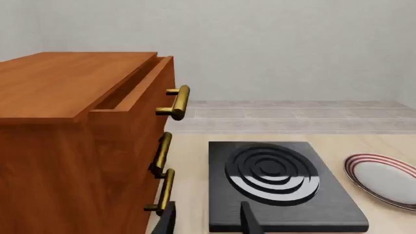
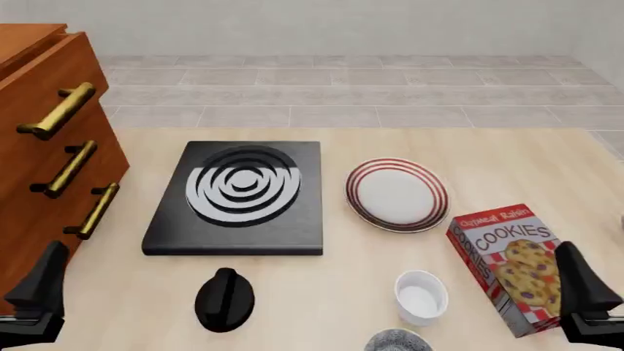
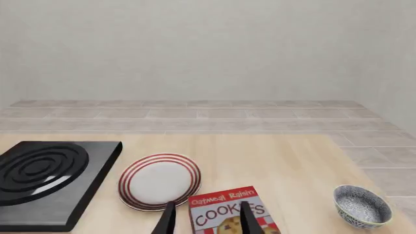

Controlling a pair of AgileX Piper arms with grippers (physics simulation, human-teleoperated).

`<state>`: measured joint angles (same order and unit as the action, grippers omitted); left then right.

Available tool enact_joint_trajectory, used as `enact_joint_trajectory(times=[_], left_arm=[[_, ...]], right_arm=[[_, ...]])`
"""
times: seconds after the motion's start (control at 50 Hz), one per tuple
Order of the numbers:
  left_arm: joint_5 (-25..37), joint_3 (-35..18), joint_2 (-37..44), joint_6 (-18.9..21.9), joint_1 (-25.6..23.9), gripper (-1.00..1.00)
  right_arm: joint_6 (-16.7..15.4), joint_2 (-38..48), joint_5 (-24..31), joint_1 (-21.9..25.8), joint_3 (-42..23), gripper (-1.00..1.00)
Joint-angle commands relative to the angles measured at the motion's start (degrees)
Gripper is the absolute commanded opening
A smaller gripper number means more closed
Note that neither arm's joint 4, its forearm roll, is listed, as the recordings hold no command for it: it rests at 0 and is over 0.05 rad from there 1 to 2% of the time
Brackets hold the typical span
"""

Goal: Pick the akita bowl next to the ramekin and place it on the plate.

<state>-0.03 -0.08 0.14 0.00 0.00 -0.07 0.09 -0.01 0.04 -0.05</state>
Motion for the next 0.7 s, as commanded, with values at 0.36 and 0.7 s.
enact_joint_trajectory(times=[0.36, 0.7], left_arm=[[-0.1, -0.2, 0.3, 0.0, 0.0, 1.00], [-0.1, -0.2, 0.3, 0.0, 0.0, 1.00]], right_arm=[[1.0, 0.4, 0.3, 0.1, -0.5, 1.00], [-2.6, 1.0, 5.0, 2.6, -6.0, 1.00]])
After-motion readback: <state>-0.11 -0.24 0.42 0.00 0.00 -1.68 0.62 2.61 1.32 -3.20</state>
